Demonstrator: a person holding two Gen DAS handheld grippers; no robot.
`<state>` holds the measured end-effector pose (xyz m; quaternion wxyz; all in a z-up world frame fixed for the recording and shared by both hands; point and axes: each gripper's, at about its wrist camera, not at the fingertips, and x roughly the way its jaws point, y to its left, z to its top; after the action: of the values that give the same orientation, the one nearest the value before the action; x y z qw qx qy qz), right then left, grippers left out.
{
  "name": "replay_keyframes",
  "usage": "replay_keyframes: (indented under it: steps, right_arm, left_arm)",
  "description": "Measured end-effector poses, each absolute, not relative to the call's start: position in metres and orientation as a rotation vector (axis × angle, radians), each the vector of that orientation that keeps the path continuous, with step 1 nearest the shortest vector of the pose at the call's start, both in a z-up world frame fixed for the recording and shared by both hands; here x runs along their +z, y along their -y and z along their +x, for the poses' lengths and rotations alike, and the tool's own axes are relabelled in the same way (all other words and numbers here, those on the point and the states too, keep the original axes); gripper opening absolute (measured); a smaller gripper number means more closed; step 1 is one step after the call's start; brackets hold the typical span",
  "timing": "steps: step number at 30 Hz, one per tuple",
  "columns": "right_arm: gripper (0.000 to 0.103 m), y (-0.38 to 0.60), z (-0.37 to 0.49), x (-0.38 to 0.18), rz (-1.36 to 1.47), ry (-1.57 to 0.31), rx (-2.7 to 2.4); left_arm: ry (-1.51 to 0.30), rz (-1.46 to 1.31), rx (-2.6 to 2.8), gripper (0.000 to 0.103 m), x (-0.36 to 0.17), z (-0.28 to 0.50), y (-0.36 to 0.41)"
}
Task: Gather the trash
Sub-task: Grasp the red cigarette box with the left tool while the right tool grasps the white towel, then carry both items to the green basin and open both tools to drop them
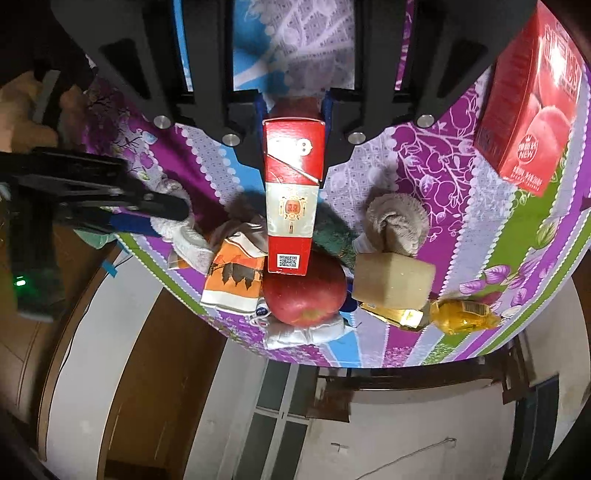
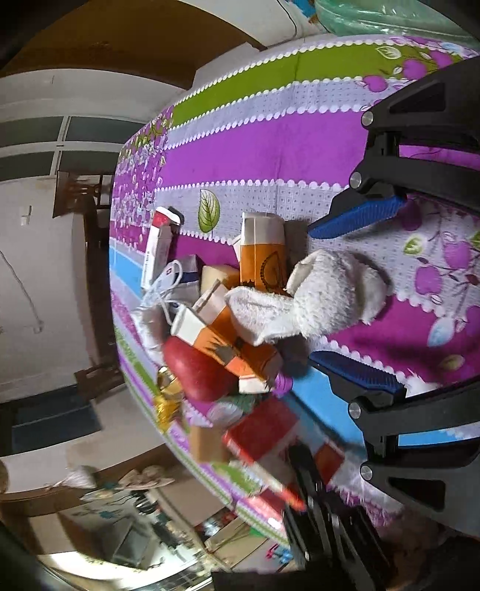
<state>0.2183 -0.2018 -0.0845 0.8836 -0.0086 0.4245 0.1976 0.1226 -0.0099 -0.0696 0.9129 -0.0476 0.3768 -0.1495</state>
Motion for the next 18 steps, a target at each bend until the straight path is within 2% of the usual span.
replay_keyframes:
  steps: [1,4,13,18]
  right_arm:
    - [0.046,0.201,0.217,-0.086,-0.024,-0.881,0.405]
    - [0.041,0.204,0.207,-0.086,-0.012,-0.835,0.396]
    - [0.041,0.219,0.129,-0.038,0.018,-0.522,0.310]
    - [0.041,0.248,0.108,-0.010,0.014,-0.442,0.229]
  left_arm:
    - [-0.766,-0.096,-0.304,0.020,-0.068,0.119,0.009]
    - [-0.715,-0.083,-0.276,0.020,-0.060,0.110,0.012]
    - [-0.562,-0.055,-0.204,0.020,-0.026,0.081,0.025]
    - [-0.501,-0.024,-0.256,0.020,-0.001,0.074,0.056]
